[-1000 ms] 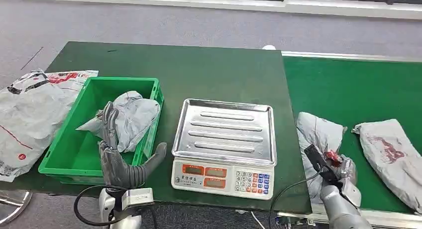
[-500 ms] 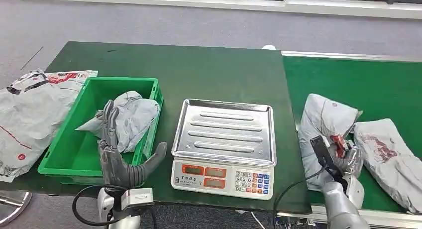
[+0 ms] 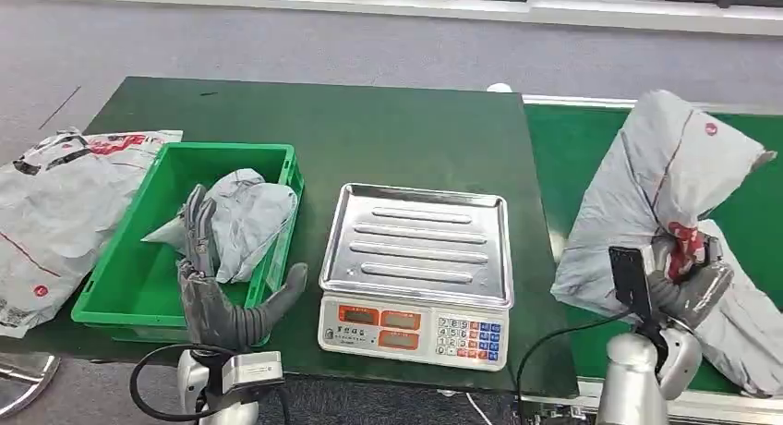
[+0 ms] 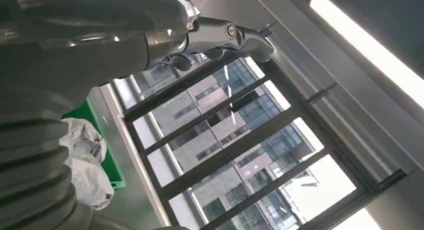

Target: Moved the parcel from conveyor to table for the left to box.

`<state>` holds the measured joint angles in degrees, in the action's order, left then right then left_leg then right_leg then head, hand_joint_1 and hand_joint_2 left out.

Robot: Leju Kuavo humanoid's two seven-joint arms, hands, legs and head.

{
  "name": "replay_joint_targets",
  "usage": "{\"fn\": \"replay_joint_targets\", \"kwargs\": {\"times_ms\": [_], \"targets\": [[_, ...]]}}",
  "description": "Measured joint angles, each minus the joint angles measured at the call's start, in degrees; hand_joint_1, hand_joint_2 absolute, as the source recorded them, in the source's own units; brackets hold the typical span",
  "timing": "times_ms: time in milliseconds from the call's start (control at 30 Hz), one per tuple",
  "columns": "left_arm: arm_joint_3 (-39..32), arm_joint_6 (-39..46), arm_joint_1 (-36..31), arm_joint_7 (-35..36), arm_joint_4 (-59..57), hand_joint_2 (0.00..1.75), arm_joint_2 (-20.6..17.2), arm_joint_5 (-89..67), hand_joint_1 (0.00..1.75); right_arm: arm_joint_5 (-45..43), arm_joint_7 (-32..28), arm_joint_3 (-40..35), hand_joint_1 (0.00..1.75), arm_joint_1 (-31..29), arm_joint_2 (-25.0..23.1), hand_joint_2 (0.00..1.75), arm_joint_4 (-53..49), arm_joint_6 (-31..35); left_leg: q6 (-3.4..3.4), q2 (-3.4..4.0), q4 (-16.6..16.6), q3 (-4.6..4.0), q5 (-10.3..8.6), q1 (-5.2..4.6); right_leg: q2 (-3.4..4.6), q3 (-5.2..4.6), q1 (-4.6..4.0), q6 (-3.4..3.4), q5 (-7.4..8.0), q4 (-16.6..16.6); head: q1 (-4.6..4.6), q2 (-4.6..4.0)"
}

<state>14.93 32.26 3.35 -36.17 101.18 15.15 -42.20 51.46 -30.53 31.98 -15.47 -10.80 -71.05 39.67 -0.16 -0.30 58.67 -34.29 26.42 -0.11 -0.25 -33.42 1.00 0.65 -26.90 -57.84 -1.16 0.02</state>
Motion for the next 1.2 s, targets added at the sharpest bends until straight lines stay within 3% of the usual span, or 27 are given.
{"fn": "replay_joint_targets", "kwargs": {"times_ms": [167,433,600,733,900,1200], "targets": [[-0.02,0.04,0.0,0.04,0.0,1.75,0.0,-0.11,0.0,-8.24,-4.37,-0.68,1.75,1.34,-1.18,1.75,-4.99,0.24,0.0,-0.01,0.0,0.01,0.0,0.01,-0.01,0.0,-0.01,0.0,0.0,0.0,-0.02,0.0],[-0.02,0.02,-0.01,-0.04,-0.07,1.75,0.02,-0.11,0.0,-11.03,-6.08,-0.77,1.75,2.37,-1.95,1.75,-8.36,0.28,0.0,0.01,0.0,0.01,0.0,0.0,0.02,-0.01,-0.01,0.0,0.0,0.0,-0.02,0.0],[-0.02,0.02,-0.13,-0.72,-0.94,1.75,0.04,0.5,0.0,-24.28,-9.23,-1.72,1.75,4.34,-2.21,1.75,-12.05,-0.35,0.0,0.01,0.0,0.0,0.0,0.0,0.01,0.0,0.0,0.0,0.0,0.0,0.0,-0.02],[-0.02,0.15,-0.25,-1.53,-1.83,1.75,0.09,1.11,0.0,-27.33,-9.42,-3.12,1.75,4.46,-2.21,1.75,-12.14,-6.55,-0.02,0.15,-0.01,0.02,0.03,0.0,0.14,-0.03,-0.01,0.0,0.0,0.0,0.0,0.0],[-0.02,-0.2,-0.42,-1.88,-2.86,1.75,0.09,1.4,0.0,-24.62,-8.55,-8.2,1.75,1.61,-2.52,1.75,-5.92,-23.51,-0.06,0.28,-0.01,0.1,-0.01,0.03,0.24,-0.02,-0.03,-0.05,0.05,0.0,0.0,-0.02],[-0.02,-0.39,-0.56,-1.68,-4.35,1.75,0.09,1.46,0.0,-24.59,-7.92,-18.33,1.75,-2.37,-4.42,1.75,4.9,-32.45,-0.1,0.23,-0.02,0.08,-0.06,0.08,0.24,-0.03,-0.06,-0.06,0.05,-0.02,0.0,0.0]]}}
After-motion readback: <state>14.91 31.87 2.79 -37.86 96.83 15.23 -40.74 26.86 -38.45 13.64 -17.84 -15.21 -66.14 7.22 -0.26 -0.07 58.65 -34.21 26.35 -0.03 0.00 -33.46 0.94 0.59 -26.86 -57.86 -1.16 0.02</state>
